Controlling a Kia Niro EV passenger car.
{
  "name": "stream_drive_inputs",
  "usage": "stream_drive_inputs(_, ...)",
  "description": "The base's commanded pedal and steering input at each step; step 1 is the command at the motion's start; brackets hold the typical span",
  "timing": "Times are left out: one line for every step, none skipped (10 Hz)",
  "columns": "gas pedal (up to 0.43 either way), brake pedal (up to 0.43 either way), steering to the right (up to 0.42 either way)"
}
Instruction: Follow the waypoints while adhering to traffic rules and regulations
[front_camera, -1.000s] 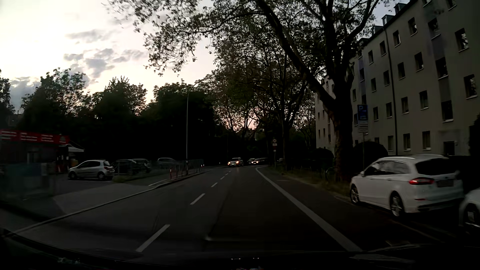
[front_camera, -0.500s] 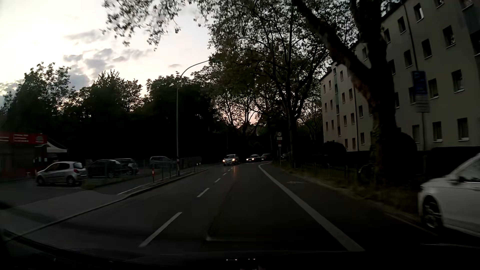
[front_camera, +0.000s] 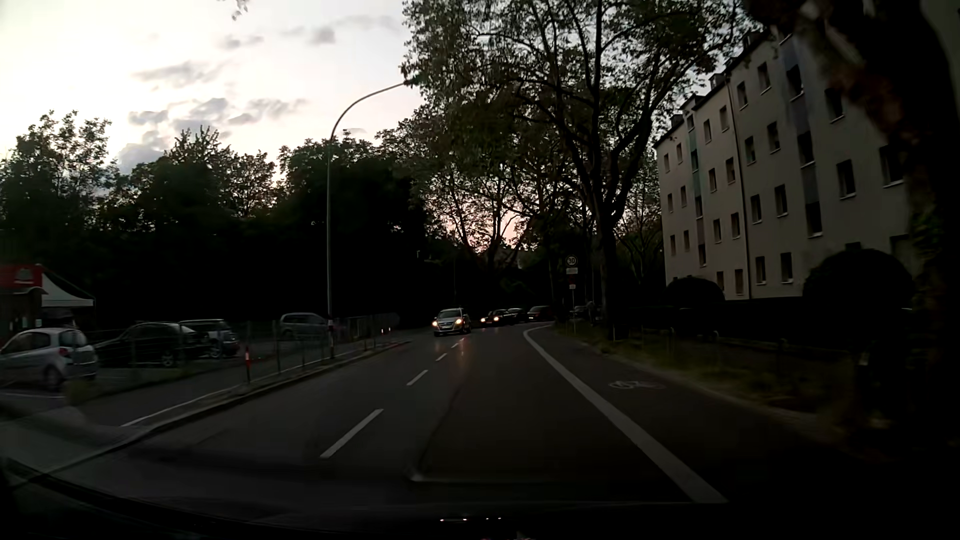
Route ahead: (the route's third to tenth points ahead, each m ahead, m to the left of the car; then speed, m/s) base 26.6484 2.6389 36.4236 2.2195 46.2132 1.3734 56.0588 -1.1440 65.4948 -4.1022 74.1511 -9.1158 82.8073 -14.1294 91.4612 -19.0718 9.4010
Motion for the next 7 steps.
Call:
stream_drive_inputs(0.087,0.0,-0.009)
stream_drive_inputs(0.079,0.0,-0.009)
stream_drive_inputs(0.079,0.0,-0.009)
stream_drive_inputs(0.079,0.0,-0.009)
stream_drive_inputs(0.067,0.0,-0.009)
stream_drive_inputs(0.067,0.0,-0.008)
stream_drive_inputs(0.059,0.0,-0.008)
